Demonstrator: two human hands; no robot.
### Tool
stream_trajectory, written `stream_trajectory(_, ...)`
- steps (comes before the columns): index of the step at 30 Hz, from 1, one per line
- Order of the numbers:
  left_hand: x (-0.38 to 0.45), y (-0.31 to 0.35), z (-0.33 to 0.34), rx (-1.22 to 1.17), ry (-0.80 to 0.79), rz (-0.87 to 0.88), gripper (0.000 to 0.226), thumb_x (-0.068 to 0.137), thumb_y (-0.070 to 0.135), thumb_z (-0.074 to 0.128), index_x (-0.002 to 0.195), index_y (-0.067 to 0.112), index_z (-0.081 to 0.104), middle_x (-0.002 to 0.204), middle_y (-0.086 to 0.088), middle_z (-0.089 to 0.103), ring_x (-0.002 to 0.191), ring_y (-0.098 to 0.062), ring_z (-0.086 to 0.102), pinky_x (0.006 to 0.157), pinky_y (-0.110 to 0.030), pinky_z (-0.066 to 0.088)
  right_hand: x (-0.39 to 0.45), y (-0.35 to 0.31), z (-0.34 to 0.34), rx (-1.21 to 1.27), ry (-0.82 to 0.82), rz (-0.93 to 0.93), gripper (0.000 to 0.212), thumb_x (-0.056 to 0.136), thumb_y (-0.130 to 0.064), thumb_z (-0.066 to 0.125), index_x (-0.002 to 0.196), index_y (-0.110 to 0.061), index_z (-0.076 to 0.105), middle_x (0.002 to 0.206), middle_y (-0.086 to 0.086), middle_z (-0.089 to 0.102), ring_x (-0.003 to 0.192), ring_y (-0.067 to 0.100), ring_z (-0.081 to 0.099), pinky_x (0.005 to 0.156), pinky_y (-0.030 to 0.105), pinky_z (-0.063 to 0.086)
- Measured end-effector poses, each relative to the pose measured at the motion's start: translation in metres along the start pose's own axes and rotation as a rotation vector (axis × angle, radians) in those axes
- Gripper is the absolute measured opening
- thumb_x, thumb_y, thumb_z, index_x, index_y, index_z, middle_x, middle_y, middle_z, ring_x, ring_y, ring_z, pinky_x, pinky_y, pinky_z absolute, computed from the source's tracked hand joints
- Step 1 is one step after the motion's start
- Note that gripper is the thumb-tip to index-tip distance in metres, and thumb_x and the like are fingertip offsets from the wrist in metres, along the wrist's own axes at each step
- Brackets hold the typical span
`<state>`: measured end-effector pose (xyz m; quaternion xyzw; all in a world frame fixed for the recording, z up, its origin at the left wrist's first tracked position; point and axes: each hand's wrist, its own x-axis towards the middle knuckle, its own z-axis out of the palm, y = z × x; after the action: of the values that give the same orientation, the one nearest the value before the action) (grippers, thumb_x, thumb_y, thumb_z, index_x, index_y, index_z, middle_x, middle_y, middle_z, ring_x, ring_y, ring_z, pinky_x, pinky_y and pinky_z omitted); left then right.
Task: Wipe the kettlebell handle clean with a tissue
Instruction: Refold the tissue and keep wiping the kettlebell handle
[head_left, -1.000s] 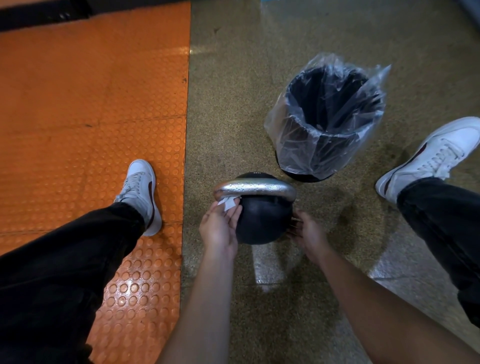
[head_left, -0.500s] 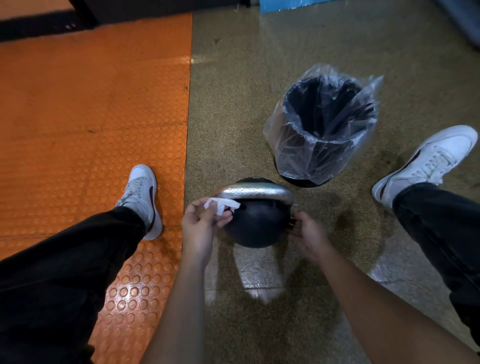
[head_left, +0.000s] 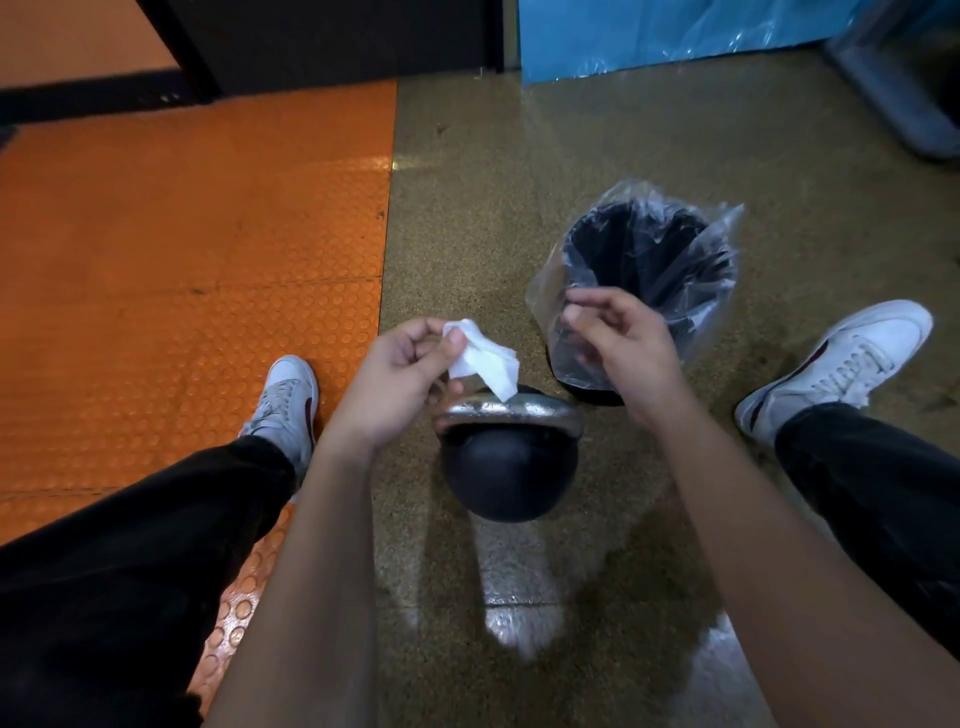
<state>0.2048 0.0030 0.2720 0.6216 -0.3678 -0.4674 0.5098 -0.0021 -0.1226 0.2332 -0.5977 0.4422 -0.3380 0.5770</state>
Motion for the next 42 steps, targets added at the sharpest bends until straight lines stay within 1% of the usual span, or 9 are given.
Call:
stream_trajectory(5,0.024,0.021,0.011,0.045,0.050,0.074,0.023,0.097,0.025,0.062,0.103,0.004,0.067,0.082,-0.011,0.064,0.062,-0.016,0.054,0.054,-0.026,0.038,-0.005,-0.049,0.028,0.010,-0.315,-0.190,0.035,0.079,-0.038,0.079,0.108,-0.020,0.072,0.104,0.002,0.075,0.098,0.021,0.072,0.086,0.036,0.060)
stream_trajectory(10,0.035,0.030,0.009,0.063,0.015,0.104,0.022,0.094,0.024,0.067,0.107,0.006,0.071,0.087,-0.020,0.066,0.073,-0.025,0.058,0.062,-0.026,0.050,-0.001,-0.048,0.036,0.003,-0.201,-0.189,0.007,0.087,-0.015,0.077,0.092,-0.016,0.072,0.083,0.006,0.072,0.074,0.018,0.065,0.073,0.042,0.056)
stream_trajectory(15,0.039,0.040,-0.006,0.160,-0.067,0.081,0.032,0.074,0.031,0.077,0.100,0.013,0.075,0.084,-0.015,0.071,0.064,-0.011,0.063,0.064,-0.022,0.054,0.003,-0.058,0.027,0.078,-0.126,-0.110,0.005,0.091,-0.010,0.072,0.087,-0.013,0.069,0.079,0.006,0.069,0.071,0.013,0.064,0.065,0.028,0.056)
stream_trajectory(19,0.045,0.050,-0.013,0.223,-0.159,0.064,0.031,0.070,0.028,0.079,0.096,0.012,0.077,0.082,-0.011,0.072,0.069,-0.012,0.064,0.064,-0.020,0.053,0.009,-0.064,0.021,0.260,-0.112,-0.002,0.009,0.085,-0.010,0.069,0.077,-0.014,0.067,0.072,0.002,0.066,0.069,0.015,0.061,0.064,0.033,0.048)
stream_trajectory(24,0.050,0.056,-0.018,0.284,-0.244,0.056,0.038,0.066,0.024,0.088,0.101,0.014,0.077,0.094,-0.025,0.069,0.084,-0.028,0.062,0.085,-0.038,0.054,0.010,-0.064,0.018,0.395,-0.107,0.079,0.003,0.088,-0.011,0.070,0.086,-0.009,0.067,0.080,0.007,0.070,0.076,0.020,0.064,0.072,0.039,0.048)
stream_trajectory(29,0.046,0.049,-0.007,0.110,-0.357,-0.021,0.043,0.082,0.035,0.078,0.116,0.012,0.067,0.104,-0.002,0.071,0.098,-0.017,0.067,0.091,-0.043,0.057,0.009,-0.068,0.016,0.441,-0.190,0.078,0.005,0.092,-0.007,0.067,0.098,-0.008,0.067,0.087,0.007,0.073,0.080,0.019,0.069,0.072,0.032,0.058)
stream_trajectory(34,0.049,0.046,0.000,0.040,-0.201,-0.034,0.030,0.081,0.032,0.071,0.100,0.009,0.066,0.094,-0.005,0.069,0.094,-0.024,0.065,0.098,-0.055,0.052,0.010,-0.074,0.010,0.332,-0.197,0.039,0.012,0.090,-0.006,0.068,0.102,-0.005,0.066,0.089,0.008,0.072,0.079,0.018,0.070,0.068,0.029,0.059)
stream_trajectory(38,0.057,0.043,-0.004,-0.011,-0.146,-0.018,0.049,0.083,0.031,0.069,0.118,-0.003,0.064,0.108,-0.014,0.071,0.099,-0.026,0.069,0.092,-0.047,0.057,0.015,-0.073,0.004,0.232,-0.144,0.049,0.015,0.085,-0.007,0.075,0.099,-0.007,0.070,0.088,0.009,0.074,0.080,0.021,0.070,0.074,0.035,0.061)
stream_trajectory(42,0.063,0.036,0.000,-0.006,-0.013,0.014,0.028,0.094,0.022,0.067,0.113,0.001,0.069,0.099,-0.012,0.076,0.091,-0.023,0.073,0.084,-0.041,0.060,0.019,-0.068,0.005,0.203,-0.005,0.095,0.014,0.082,-0.003,0.079,0.093,-0.008,0.072,0.089,0.012,0.077,0.083,0.026,0.074,0.086,0.046,0.060)
